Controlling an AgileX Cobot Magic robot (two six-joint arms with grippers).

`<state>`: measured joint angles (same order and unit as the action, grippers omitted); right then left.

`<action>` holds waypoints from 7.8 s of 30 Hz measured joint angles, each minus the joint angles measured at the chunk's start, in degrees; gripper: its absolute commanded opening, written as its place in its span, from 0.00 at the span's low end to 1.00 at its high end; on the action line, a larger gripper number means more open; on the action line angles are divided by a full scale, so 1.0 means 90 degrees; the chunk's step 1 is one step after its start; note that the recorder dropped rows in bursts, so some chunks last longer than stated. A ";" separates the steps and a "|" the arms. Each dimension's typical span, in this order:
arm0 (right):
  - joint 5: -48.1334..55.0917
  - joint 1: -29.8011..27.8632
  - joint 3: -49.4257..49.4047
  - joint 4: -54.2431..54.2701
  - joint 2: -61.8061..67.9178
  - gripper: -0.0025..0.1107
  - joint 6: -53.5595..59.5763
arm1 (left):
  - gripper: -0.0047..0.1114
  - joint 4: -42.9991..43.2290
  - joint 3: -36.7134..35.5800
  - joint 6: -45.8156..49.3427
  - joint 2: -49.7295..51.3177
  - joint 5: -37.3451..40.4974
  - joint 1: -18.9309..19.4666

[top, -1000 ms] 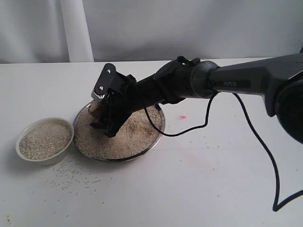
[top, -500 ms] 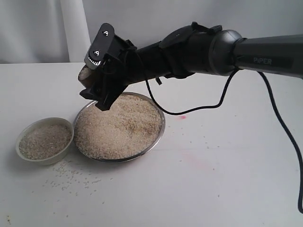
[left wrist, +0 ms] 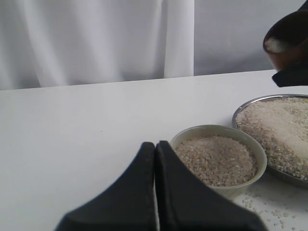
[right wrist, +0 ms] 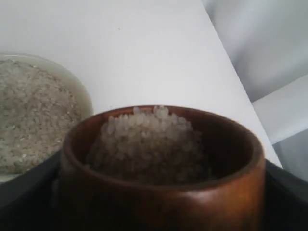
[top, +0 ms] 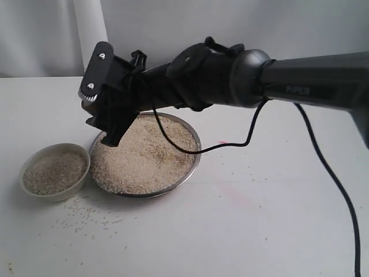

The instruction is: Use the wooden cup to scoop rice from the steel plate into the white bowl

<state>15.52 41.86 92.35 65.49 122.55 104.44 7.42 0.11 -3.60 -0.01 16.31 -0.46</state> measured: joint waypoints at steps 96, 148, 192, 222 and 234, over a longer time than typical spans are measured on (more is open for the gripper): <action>-0.4507 0.1507 0.0002 -0.3846 0.1304 0.02 0.1964 | 0.04 0.0000 0.0000 0.0000 0.0000 0.0000 0.0000; -0.3600 0.1445 0.0894 -0.5251 0.1724 0.02 0.1964 | 0.04 0.0000 0.0000 0.0000 0.0000 0.0000 0.0000; -0.4231 0.1440 0.0894 -0.6016 0.1879 0.02 0.1964 | 0.04 0.0000 0.0000 0.0000 0.0000 0.0000 0.0000; -0.4684 0.1580 0.0310 -0.5956 0.1813 0.02 0.1964 | 0.04 0.0000 0.0000 0.0000 0.0000 0.0000 0.0000; -0.4115 0.1626 0.0301 -0.5944 0.1088 0.02 0.1964 | 0.04 0.0000 0.0000 0.0000 0.0000 0.0000 0.0000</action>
<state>-21.51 56.49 95.06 11.99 132.34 122.12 7.42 0.11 -3.60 -0.01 16.31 -0.46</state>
